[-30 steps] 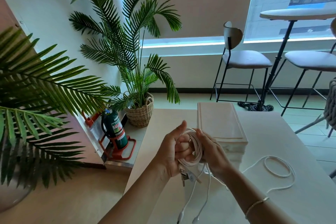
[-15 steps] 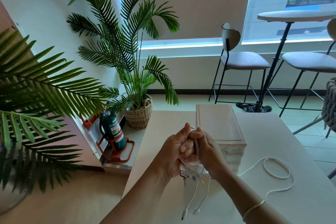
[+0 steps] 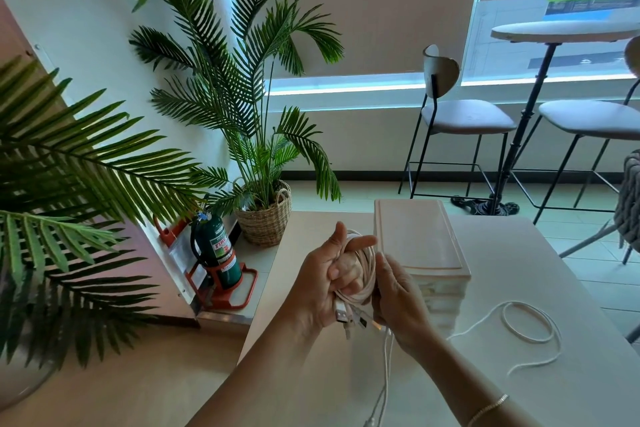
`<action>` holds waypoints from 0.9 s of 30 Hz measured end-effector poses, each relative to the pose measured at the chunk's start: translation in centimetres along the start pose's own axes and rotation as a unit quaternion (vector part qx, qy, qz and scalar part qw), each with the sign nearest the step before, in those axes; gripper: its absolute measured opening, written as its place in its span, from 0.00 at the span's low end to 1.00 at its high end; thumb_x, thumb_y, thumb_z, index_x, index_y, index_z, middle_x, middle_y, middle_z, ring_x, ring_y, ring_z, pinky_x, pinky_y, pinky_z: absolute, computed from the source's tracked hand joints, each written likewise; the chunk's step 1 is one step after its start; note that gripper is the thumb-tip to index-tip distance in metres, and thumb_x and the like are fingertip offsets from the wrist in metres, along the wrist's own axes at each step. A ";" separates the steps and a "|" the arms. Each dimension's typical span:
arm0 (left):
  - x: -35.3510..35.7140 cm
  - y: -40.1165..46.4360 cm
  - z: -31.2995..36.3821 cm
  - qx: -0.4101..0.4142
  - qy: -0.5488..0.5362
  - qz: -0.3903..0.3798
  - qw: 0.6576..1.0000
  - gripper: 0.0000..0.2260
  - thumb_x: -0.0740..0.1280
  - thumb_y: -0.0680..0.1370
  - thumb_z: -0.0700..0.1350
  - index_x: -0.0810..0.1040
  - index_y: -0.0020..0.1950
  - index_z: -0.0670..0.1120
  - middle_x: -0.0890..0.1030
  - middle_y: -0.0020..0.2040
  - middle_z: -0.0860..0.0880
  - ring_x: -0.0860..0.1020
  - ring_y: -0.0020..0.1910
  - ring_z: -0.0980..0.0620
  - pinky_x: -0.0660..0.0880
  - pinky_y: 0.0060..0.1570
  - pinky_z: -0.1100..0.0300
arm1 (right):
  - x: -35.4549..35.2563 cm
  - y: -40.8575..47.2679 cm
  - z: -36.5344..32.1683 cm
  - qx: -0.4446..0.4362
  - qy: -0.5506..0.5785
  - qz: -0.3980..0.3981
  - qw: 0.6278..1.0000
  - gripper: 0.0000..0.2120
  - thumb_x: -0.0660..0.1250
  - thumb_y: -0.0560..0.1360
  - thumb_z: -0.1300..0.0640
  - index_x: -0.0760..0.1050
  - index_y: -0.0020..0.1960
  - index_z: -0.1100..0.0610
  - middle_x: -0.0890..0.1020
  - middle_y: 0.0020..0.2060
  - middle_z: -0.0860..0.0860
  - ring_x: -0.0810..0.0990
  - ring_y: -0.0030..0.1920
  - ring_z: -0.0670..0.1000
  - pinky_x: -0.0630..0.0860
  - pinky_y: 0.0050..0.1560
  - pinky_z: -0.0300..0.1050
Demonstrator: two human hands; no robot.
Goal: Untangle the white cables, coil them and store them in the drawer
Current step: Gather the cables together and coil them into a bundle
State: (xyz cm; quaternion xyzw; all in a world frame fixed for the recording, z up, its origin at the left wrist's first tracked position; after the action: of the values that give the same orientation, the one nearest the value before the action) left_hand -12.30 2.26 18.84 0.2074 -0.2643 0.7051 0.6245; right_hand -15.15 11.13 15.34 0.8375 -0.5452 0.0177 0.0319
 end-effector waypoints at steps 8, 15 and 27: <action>0.4 0.1 0.4 0.027 -0.005 0.018 0.999 0.22 0.58 0.74 0.53 0.78 0.47 0.34 0.60 0.16 0.55 0.57 0.14 0.62 0.56 0.16 0.71 | -0.5 0.2 0.1 0.004 -0.004 0.020 1.000 0.13 0.54 0.80 0.52 0.68 0.40 0.55 0.68 0.23 0.48 0.64 0.23 0.46 0.63 0.26 0.39; 0.0 0.1 0.7 0.052 -0.033 0.028 0.998 0.21 0.59 0.74 0.54 0.80 0.46 0.36 0.60 0.16 0.55 0.57 0.14 0.62 0.55 0.17 0.69 | 0.1 -0.1 -0.3 -0.041 -0.045 0.015 0.998 0.17 0.53 0.81 0.54 0.71 0.36 0.56 0.71 0.22 0.46 0.67 0.25 0.45 0.64 0.28 0.41; -1.1 -0.3 1.5 0.074 -0.057 0.057 0.994 0.22 0.53 0.81 0.52 0.79 0.47 0.36 0.60 0.16 0.55 0.58 0.14 0.61 0.59 0.17 0.70 | 0.7 -1.1 0.5 0.078 0.152 -0.064 0.983 0.15 0.55 0.80 0.56 0.69 0.36 0.60 0.65 0.25 0.51 0.61 0.22 0.45 0.59 0.22 0.34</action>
State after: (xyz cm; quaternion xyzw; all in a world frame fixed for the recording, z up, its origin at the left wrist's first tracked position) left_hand -11.96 0.53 19.37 0.2773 -0.2582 0.7444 0.5498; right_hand -13.84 10.93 14.86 0.8582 -0.4760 0.1854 0.0503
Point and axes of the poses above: each hand's wrist, its own y-axis towards the middle knuckle, its own x-axis out of the palm, z = x × y, the point moved 6 cm from there along y, towards the middle knuckle
